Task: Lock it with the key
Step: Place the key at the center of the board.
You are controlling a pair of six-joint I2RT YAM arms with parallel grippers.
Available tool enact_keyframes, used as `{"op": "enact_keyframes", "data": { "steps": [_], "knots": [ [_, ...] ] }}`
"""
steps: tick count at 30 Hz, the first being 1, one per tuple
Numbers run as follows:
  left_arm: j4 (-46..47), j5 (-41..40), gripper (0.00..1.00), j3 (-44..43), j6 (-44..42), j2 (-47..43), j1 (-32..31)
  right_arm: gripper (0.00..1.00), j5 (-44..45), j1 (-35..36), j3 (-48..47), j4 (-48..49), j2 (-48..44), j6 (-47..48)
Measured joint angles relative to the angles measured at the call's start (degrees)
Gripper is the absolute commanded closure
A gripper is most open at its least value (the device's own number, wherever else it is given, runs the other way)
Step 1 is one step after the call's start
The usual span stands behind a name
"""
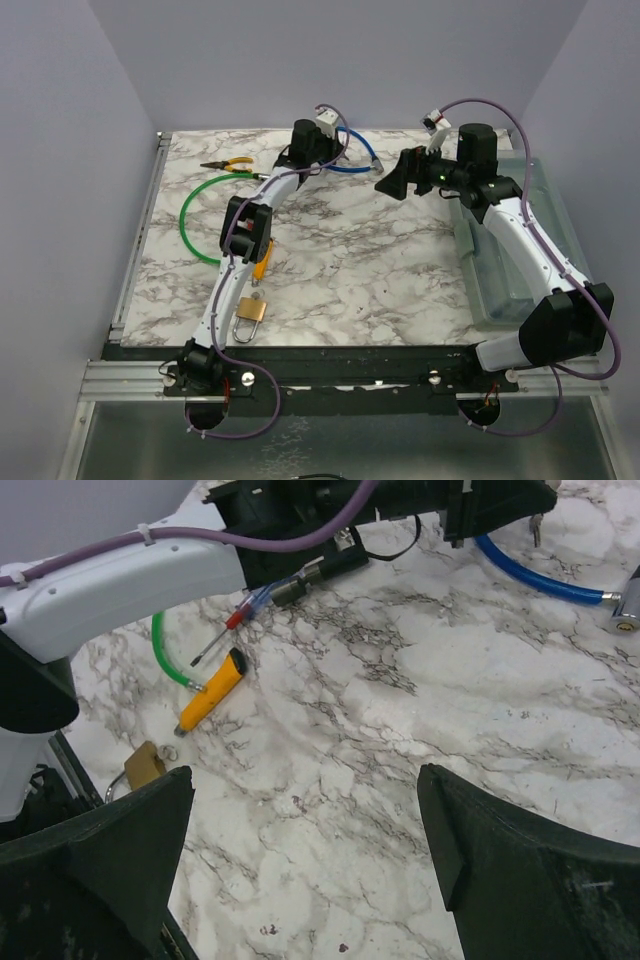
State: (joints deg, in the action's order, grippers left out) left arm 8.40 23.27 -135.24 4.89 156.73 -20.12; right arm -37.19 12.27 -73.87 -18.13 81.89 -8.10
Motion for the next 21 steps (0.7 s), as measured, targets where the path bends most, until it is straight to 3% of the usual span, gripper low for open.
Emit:
{"op": "enact_keyframes", "data": {
  "steps": [3, 8, 10, 16, 21],
  "knots": [
    [-0.66, -1.68, 0.91, -3.61, -1.86, 3.28, -0.9, 0.0, -0.66, 0.0, 0.0, 0.02, -0.04, -0.02],
    [-1.2, -2.93, 0.52, -5.79, -3.3, 4.44, -1.42, 0.0, -1.9, 0.0, 0.0, 0.04, -0.02, -0.46],
    [-1.11, -3.3, 0.42, -5.9, -3.74, 4.0, -1.31, 0.0, -2.19, 0.0, 0.0, 0.04, -0.02, -0.46],
    [-3.17, -3.19, 0.32, 1.14, -3.85, -3.8, -0.5, 0.0, -3.1, 0.0, -0.68, -0.02, 0.2, -0.02],
    [-7.87, -0.37, 0.2, 10.82, -2.78, -18.97, 1.7, 0.0, -3.82, 0.0, -2.23, -0.02, 0.81, 1.2]
  ]
}}
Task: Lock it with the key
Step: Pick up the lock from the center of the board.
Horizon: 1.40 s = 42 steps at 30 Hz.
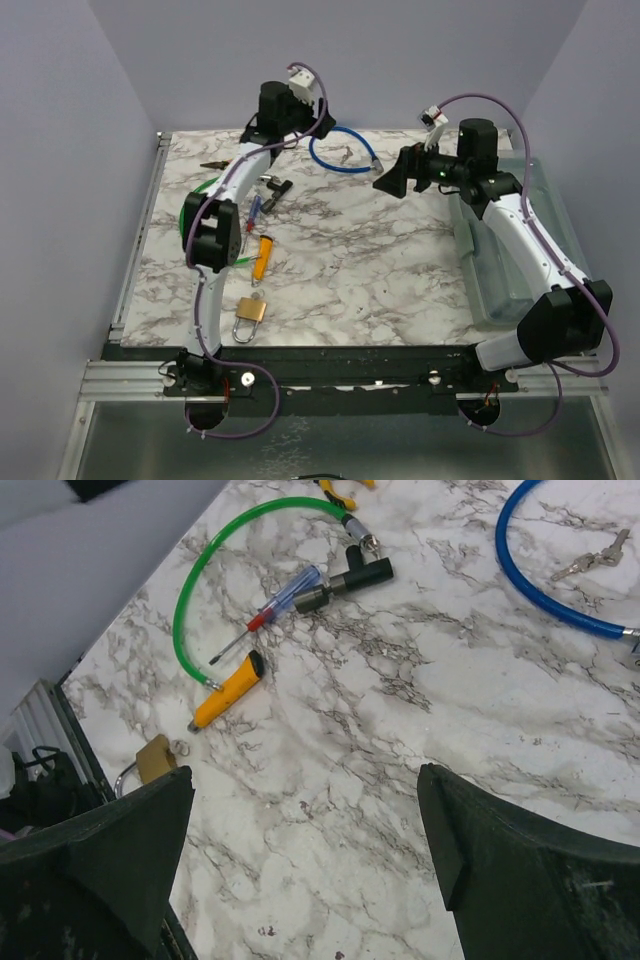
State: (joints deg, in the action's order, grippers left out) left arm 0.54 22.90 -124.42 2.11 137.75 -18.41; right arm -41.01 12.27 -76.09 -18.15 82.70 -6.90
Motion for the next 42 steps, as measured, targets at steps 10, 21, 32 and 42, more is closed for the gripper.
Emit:
{"op": "enact_keyframes", "data": {
  "steps": [10, 21, 32, 42],
  "knots": [
    [-7.54, 9.53, 0.17, 21.62, 0.42, -32.28, 17.49, 0.0, -0.79, 0.0, -0.17, -1.81, 2.97, 4.59],
    [-25.31, 13.31, 0.18, 33.7, -12.59, -34.99, 34.91, 0.0, -4.9, 0.0, -0.44, -4.35, 5.25, 7.19],
    [-37.13, 6.64, 0.39, 17.18, -23.63, -12.98, 36.41, 0.0, -6.47, 0.0, -0.48, -6.21, 5.49, 9.35],
    [-43.65, -0.24, 0.53, 10.36, -29.14, -5.44, 36.41, 0.0, -6.93, 0.0, -0.48, -7.26, 6.21, 9.79]
  ]
}}
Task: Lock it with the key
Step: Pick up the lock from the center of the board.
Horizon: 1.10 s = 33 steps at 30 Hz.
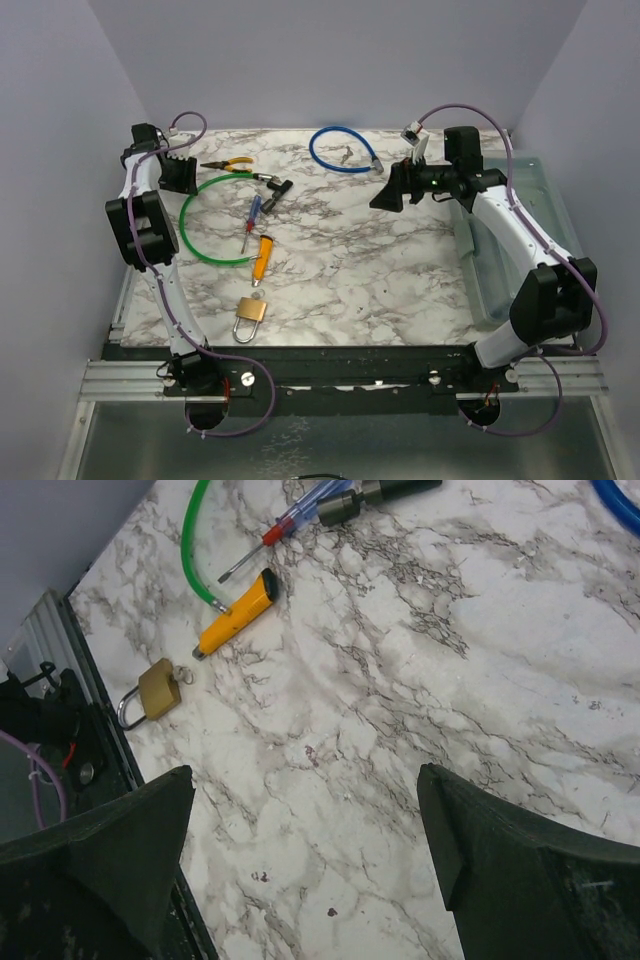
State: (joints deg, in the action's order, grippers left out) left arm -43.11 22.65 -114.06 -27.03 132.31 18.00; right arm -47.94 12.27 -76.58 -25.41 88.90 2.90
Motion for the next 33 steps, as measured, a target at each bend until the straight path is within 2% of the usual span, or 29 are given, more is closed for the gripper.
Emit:
{"op": "enact_keyframes", "data": {
  "steps": [6, 8, 10, 13, 15, 24, 33],
  "knots": [
    [-1.6, -1.42, 0.59, -0.59, -2.29, 2.73, 0.0, 0.0, -0.2, 0.0, -0.33, -0.04, 1.14, -0.02],
    [-1.79, -1.81, 0.64, -1.05, -2.97, 2.86, -0.02, 0.0, -0.22, 0.0, -0.55, -0.02, 1.49, -0.02],
    [-2.08, -2.25, 0.72, -1.36, -3.67, 3.1, -0.09, 0.0, -0.24, 0.0, -0.76, 0.0, 1.81, -0.04],
    [-1.99, -2.95, 0.92, -1.57, -4.68, 3.45, -0.42, 0.0, -0.26, 0.0, -0.92, 0.02, 2.12, -0.07],
    [-1.99, -3.23, 1.0, -1.57, -5.31, 3.45, -0.52, 0.0, -0.26, 0.0, -0.94, 0.07, 2.21, -0.07],
    [-3.23, -4.24, 1.0, -1.57, -6.03, 2.49, -1.27, 0.0, -0.26, 0.0, -0.96, 2.54, 2.19, -1.07],
    [-5.05, -2.89, 1.0, -4.31, -5.42, -6.88, -5.01, 0.0, 0.22, 0.0, -0.96, 5.66, 1.7, -2.91]
  ]
}}
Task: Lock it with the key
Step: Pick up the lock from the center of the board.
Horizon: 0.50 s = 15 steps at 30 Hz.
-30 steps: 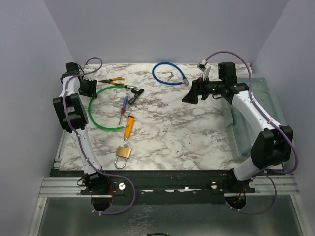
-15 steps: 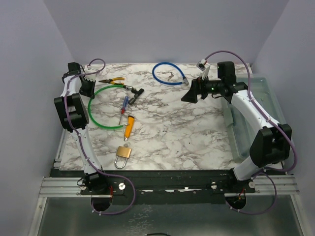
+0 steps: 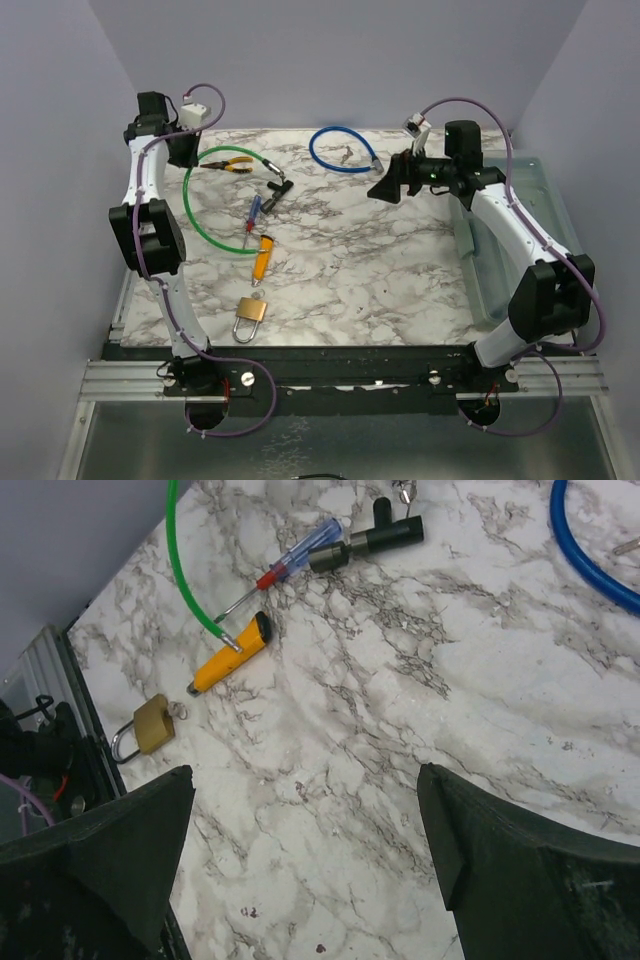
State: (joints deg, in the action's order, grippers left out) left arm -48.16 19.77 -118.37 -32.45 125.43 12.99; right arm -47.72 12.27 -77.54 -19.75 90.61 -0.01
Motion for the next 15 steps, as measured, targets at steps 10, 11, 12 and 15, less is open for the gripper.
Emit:
{"op": "enact_keyframes", "data": {
  "steps": [10, 11, 12, 15],
  "knots": [
    [0.55, 3.26, 1.0, -4.17, -1.25, -11.98, -7.61, 0.0, 2.32, 0.0, -0.11, 3.63, -1.99, -2.56],
    [0.59, 3.3, 1.0, -4.17, -1.64, -12.83, -8.52, 0.0, 2.56, 0.0, -0.31, 3.89, -2.01, -2.62],
    [0.74, 3.32, 1.0, -4.09, -2.16, -13.55, -9.27, 0.0, 2.95, 0.0, -0.81, 3.96, -2.01, -2.73],
    [2.03, 3.23, 1.0, -2.36, -4.59, -16.79, -12.37, 0.0, 3.74, 0.0, -3.15, 4.68, -2.01, -2.91]
  ]
}}
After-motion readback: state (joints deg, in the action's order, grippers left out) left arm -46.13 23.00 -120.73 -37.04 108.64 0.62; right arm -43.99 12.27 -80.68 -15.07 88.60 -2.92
